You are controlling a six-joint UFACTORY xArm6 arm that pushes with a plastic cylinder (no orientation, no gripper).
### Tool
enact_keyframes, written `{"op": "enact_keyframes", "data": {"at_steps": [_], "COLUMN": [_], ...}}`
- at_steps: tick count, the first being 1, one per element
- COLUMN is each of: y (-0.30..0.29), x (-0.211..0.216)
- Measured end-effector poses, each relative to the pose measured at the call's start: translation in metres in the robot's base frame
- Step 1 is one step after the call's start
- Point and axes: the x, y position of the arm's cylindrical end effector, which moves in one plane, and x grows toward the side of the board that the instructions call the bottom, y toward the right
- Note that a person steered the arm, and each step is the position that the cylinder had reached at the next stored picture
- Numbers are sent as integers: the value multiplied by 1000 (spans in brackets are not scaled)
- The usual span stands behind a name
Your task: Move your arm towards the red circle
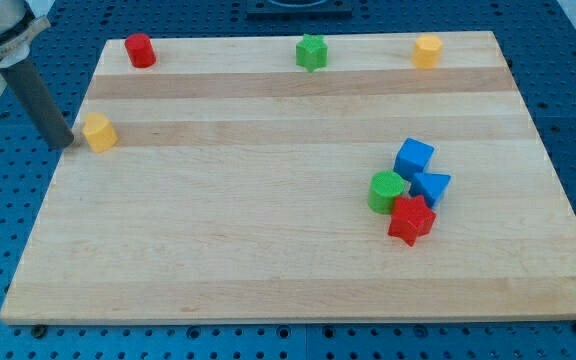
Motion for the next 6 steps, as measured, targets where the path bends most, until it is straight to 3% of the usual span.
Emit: {"op": "enact_keyframes", "data": {"at_steps": [2,3,5,6], "y": [55,114,183,171], "x": [154,143,6,-59]}}
